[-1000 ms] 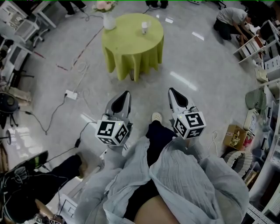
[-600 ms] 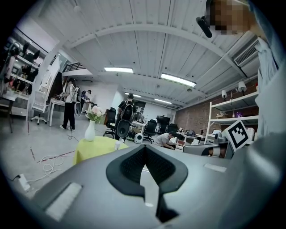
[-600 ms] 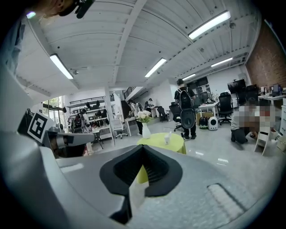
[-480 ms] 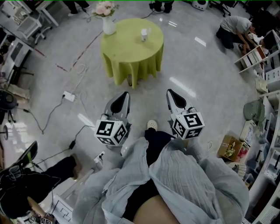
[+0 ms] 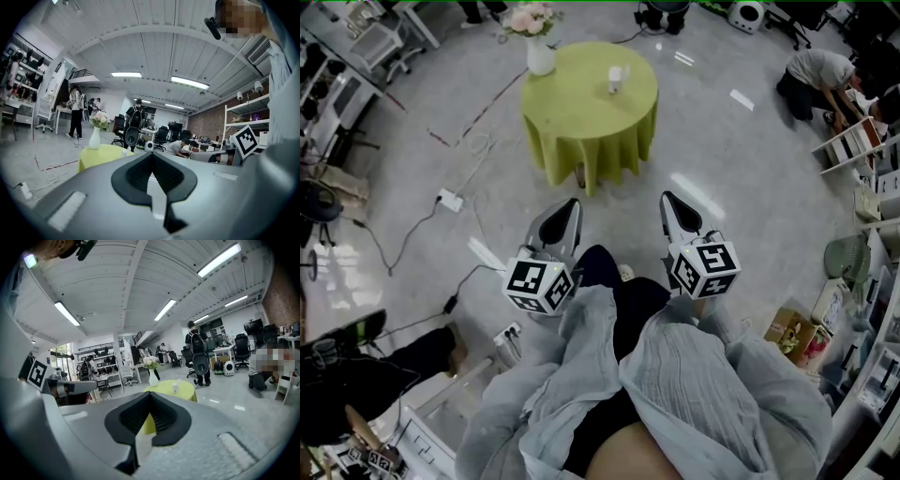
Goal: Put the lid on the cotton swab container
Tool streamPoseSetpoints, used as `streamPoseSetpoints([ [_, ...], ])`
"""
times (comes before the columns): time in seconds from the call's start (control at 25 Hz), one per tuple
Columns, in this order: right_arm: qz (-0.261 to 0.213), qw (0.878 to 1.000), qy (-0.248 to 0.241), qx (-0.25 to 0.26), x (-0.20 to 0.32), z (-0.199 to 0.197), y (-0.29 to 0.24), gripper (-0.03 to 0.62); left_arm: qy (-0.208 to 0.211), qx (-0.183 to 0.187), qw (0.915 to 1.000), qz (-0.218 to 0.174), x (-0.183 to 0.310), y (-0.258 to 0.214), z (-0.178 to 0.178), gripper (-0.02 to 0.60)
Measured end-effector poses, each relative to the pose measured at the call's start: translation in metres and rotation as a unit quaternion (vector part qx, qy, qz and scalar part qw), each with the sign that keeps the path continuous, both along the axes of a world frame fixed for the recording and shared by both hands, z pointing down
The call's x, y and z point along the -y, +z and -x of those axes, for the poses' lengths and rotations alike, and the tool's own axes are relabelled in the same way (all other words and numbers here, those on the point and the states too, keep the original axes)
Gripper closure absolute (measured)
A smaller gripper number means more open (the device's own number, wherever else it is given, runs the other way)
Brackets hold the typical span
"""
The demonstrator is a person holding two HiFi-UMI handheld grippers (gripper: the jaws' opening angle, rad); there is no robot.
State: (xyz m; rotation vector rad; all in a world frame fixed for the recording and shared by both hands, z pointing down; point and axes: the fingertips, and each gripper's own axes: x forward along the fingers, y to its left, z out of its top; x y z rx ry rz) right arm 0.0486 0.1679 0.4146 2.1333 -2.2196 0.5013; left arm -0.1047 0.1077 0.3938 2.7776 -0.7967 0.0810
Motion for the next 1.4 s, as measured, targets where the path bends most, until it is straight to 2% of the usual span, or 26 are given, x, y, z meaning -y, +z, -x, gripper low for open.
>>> streamPoseSetpoints([
  [0.32, 0.006, 1.0, -0.002, 0.011, 0.007, -0.007, 0.008, 0.592, -0.024, 0.001, 0.9997, 0.006, 0.012, 0.003, 0.002, 0.565],
  [0.8, 0.018, 1.0, 0.001, 0.011, 0.044, -0.033, 0.011, 0.592, -0.019, -0.006, 0.9995, 0.023, 0.054, 0.007, -0.028, 0.565],
  [1.4, 0.017, 1.0, 0.004, 0.011, 0.149, -0.079, -0.006, 0.592, -0.013, -0.001, 0.9998, 0.016, 0.159, -0.01, -0.079, 0.564],
])
